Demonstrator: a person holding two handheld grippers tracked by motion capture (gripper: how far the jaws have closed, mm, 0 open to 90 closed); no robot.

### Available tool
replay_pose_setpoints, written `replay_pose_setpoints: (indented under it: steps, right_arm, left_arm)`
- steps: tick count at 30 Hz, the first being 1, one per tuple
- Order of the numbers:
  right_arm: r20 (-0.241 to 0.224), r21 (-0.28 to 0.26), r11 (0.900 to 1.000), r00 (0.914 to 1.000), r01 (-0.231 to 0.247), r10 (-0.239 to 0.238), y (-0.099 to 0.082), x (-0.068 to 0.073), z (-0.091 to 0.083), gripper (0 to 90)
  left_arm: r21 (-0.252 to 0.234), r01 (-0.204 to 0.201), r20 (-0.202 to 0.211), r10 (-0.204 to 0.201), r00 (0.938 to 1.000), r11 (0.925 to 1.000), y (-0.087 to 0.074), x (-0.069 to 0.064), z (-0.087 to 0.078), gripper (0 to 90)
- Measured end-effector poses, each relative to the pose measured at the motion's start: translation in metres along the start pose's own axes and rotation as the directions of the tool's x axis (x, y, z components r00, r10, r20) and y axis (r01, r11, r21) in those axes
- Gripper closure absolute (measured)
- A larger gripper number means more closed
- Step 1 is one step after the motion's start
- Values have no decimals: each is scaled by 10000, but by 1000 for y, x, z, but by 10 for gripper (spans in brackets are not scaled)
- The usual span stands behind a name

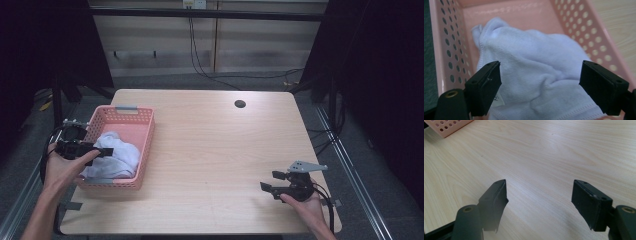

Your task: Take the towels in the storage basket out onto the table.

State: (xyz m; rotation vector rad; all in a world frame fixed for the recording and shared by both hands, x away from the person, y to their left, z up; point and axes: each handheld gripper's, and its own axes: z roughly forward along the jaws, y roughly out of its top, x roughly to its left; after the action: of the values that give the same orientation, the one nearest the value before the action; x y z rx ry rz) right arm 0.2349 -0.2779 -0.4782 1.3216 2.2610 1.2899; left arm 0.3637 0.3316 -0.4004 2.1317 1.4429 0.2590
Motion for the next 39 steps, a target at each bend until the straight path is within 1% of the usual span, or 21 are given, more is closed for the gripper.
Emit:
replay_pose_setpoints:
  steps: [1, 2, 4, 7, 10, 15, 16, 17, 18, 20, 22, 24, 27, 30, 31, 32, 34, 36, 37, 38, 39]
  right_arm:
    - [13, 19, 10000, 10000, -8, 8, 0, 0, 0, 280]
    - [13, 19, 10000, 10000, -8, 8, 0, 0, 0, 280]
    - [-10, 41, 10000, 10000, 67, -67, 0, 0, 0, 280]
    - [-82, 89, 9999, 9999, 94, -94, 0, 1, 1, 280]
    - [-129, 111, 9999, 9999, 79, -78, 0, 1, 2, 280]
    - [-165, 122, 9999, 9998, 103, -101, 0, 1, 3, 282]
    - [-165, 122, 9999, 9998, 103, -101, 0, 1, 3, 282]
    - [-209, 145, 9998, 9997, 107, -104, 0, 1, 3, 293]
    - [-209, 145, 9998, 9997, 107, -104, 0, 1, 3, 293]
    - [-200, 163, 9998, 9997, 107, -103, 1, 0, 3, 301]
    - [-231, 124, 9998, 9996, 139, -136, 1, 0, 3, 302]
    - [-232, 118, 9998, 9996, 167, -164, 0, 0, 3, 302]
    - [-264, 196, 9998, 9996, 106, -101, 0, 1, 3, 303]
    - [-290, 190, 9997, 9995, 155, -150, 1, 1, 4, 304]
    - [-299, 183, 9997, 9994, 169, -164, 1, 1, 4, 304]
    - [-287, 197, 9996, 9994, 203, -198, 1, 1, 4, 305]
    - [-297, 212, 9996, 9994, 196, -190, 1, 2, 5, 305]
    - [-314, 218, 9995, 9992, 246, -239, 1, 2, 5, 305]
    - [-362, 242, 9992, 9989, 312, -303, 1, 2, 5, 309]
    - [-362, 242, 9992, 9989, 312, -303, 1, 2, 5, 309]
    - [-384, 239, 9991, 9987, 354, -345, 1, 2, 5, 311]
  left_arm:
    - [479, -96, -190, 105, 9998, 9988, 3, 3, 7, 172]
    - [479, -96, -190, 105, 9998, 9988, 3, 3, 7, 172]
    - [781, 76, -362, -47, 9993, 9969, 5, 6, 12, 172]
    - [1259, 153, -215, -127, 9997, 9919, 7, 8, 22, 165]
    - [1509, 424, -52, -421, 9991, 9876, 7, 9, 29, 157]
    - [1947, 442, 23, -455, 9990, 9799, 10, 8, 38, 141]
    - [1947, 442, 23, -455, 9990, 9799, 10, 8, 38, 126]
    - [2158, 519, 95, -553, 9984, 9750, 11, 9, 42, 111]
    - [2158, 519, 95, -553, 9984, 9750, 11, 9, 42, 89]
    - [2641, 756, 227, -846, 9962, 9615, 11, 11, 50, 37]
    - [2922, 737, 172, -824, 9965, 9535, 10, 8, 57, 0]
    - [3024, 623, 222, -724, 9971, 9511, 11, 9, 58, 0]
    - [3160, 738, 295, -875, 9957, 9459, 12, 10, 60, 0]
    - [3355, 643, 157, -738, 9971, 9398, 15, 7, 64, 0]
    - [3355, 643, 157, -738, 9971, 9398, 15, 7, 64, 0]
    - [3504, 607, 106, -688, 9976, 9346, 15, 6, 69, 0]
    - [3627, 588, 84, -664, 9978, 9300, 16, 6, 70, 0]
    - [3609, 646, 44, -710, 9975, 9304, 16, 6, 71, 0]
    - [3730, 607, -61, -630, 9980, 9258, 15, 5, 74, 0]
    - [3730, 607, -61, -630, 9980, 9258, 15, 5, 74, 0]
    - [3838, 787, -256, -746, 9969, 9200, 15, 3, 76, 9]
